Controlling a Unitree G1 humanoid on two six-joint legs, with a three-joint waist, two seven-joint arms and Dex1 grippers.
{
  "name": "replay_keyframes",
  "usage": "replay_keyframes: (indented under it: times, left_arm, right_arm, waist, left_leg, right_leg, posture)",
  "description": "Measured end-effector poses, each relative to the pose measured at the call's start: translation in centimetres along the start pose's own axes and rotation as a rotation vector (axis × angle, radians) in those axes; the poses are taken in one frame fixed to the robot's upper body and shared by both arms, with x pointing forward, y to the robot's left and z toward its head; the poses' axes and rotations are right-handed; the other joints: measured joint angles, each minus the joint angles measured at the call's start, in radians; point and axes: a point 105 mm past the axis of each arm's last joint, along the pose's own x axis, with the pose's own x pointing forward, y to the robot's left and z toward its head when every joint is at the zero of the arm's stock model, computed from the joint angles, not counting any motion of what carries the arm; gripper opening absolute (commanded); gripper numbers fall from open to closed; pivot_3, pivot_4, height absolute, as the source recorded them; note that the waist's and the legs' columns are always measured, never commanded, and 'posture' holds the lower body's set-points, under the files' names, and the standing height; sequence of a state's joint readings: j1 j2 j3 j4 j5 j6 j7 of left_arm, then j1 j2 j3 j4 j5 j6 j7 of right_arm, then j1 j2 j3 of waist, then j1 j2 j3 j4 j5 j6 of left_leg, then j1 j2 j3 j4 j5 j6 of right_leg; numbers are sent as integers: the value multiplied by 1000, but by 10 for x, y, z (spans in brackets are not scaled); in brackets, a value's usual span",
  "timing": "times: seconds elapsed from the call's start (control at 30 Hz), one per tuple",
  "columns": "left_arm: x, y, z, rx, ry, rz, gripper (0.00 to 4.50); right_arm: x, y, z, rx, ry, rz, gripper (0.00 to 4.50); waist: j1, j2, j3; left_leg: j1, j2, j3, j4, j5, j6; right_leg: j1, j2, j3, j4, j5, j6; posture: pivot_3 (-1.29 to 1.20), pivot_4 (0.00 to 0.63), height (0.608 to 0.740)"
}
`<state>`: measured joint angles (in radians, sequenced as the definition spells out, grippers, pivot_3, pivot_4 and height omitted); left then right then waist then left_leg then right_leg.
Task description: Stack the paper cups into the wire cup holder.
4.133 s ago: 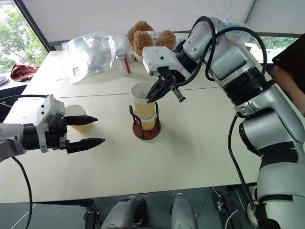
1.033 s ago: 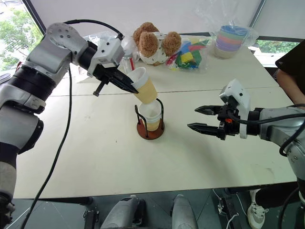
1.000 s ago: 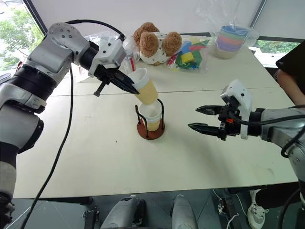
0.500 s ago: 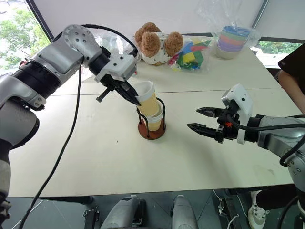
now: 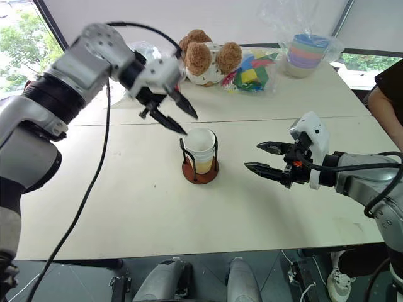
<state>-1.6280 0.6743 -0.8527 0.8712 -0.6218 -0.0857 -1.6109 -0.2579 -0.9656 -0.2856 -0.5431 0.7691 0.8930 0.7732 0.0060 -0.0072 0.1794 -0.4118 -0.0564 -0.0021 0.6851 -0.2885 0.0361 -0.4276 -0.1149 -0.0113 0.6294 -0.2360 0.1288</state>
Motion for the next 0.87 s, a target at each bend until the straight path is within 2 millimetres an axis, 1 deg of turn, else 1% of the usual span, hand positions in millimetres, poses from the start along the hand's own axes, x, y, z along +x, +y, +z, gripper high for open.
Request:
replay_keyframes:
  times: [0.07,0.13,0.17,0.2,0.23,0.27,0.3,0.33,0.37,0.4,0.43,0.5,0.6,0.7,0.8,0.87]
  left_arm:
    - [-23,4,2,-30,-35,96,2289]
    - [-50,0,-7,-103,-78,223,2289]
    - [-62,-9,-20,-186,-118,303,2289]
    - [-69,-19,-37,-291,-147,370,2289]
    - [-71,-29,-50,-371,-173,420,2289]
    - [-69,-46,-69,-472,-203,487,2289]
    - [-62,-62,-88,-560,-206,541,2289]
    - [-57,-78,-102,-623,-212,613,2289]
    - [-47,-89,-114,-681,-203,653,2289]
    - [-43,-98,-121,-713,-193,699,2289]
    - [-44,-105,-124,-730,-204,813,2289]
    - [-50,-113,-124,-738,-247,1036,2289]
    - [-54,-129,-129,-775,-259,1295,2289]
    - [-44,-144,-137,-843,-255,1448,2289]
    - [-33,-155,-144,-912,-256,1519,2289]
    - [-21,-162,-151,-959,-244,1530,2289]
  right_arm:
    - [1,-6,-2,6,-18,-24,3102]
    - [7,-17,-2,16,-72,-63,3102]
    - [11,-23,-4,29,-97,-85,3102]
    - [15,-29,-10,50,-105,-112,3102]
    - [19,-33,-15,61,-98,-129,3102]
    - [26,-37,-21,76,-102,-144,3102]
    - [33,-41,-26,95,-105,-156,3102]
    - [41,-44,-28,116,-131,-166,3102]
    - [46,-48,-32,133,-140,-179,3102]
    - [51,-51,-34,144,-147,-189,3102]
    - [58,-57,-35,149,-163,-208,3102]
    - [65,-75,-38,148,-176,-278,3102]
    - [70,-90,-44,157,-192,-341,3102]
    - [76,-96,-55,187,-207,-391,3102]
    - [78,-104,-66,201,-208,-455,3102]
    - [78,-110,-69,204,-209,-493,3102]
  waist:
    - [-6,0,0]
    - [-20,1,-1]
    - [-29,4,-2]
    - [-32,4,-2]
    - [-33,4,-2]
    - [-39,4,-2]
    - [-41,3,-2]
    - [-44,3,-2]
    - [-40,2,-1]
    - [-34,1,0]
    - [-27,1,0]
    - [-12,1,-1]
    - [9,0,-2]
    - [9,0,-2]
    - [4,1,-3]
    - [2,1,-3]
  left_leg:
    - [0,0,0,0,0,0]
    - [2,0,0,-1,0,0]
    - [4,0,0,-2,0,1]
    - [4,0,-1,-2,-1,1]
    - [4,1,-1,-2,0,0]
    - [4,1,-2,-2,0,0]
    - [3,1,-3,-1,1,-3]
    - [3,1,-3,-2,4,-7]
    - [2,0,-3,-2,5,-10]
    - [2,0,-4,-2,6,-10]
    - [2,0,-4,-1,6,-11]
    - [2,-1,-5,-1,6,-11]
    - [3,-2,-5,-2,6,-13]
    - [3,-3,-5,-2,7,-13]
    - [4,-4,-4,-2,7,-13]
    - [4,-3,-4,-2,7,-14]
  right_leg:
    - [0,0,0,0,0,0]
    - [0,0,1,1,0,1]
    - [0,1,3,1,0,1]
    - [0,2,5,3,-1,1]
    - [0,2,5,3,-1,1]
    - [-1,2,6,4,-1,1]
    - [-1,2,6,5,0,1]
    - [-1,1,7,4,0,0]
    - [-1,1,7,4,0,0]
    - [-2,1,7,4,0,0]
    - [-2,1,8,3,0,0]
    - [-1,-1,8,2,1,-1]
    - [0,-1,7,1,1,-1]
    - [1,-2,7,1,1,-1]
    - [1,-1,8,1,1,-2]
    - [1,0,8,2,1,-2]
  posture:
    - [0,150,740]
    - [0,150,740]
    - [0,150,740]
    - [0,150,740]
    - [0,150,740]
    - [0,150,740]
    - [0,150,740]
    - [0,150,740]
    - [0,150,740]
    - [0,150,740]
    - [0,150,740]
    - [0,150,740]
    - [0,150,740]
    - [0,150,740]
    - [0,150,740]
    - [0,150,740]
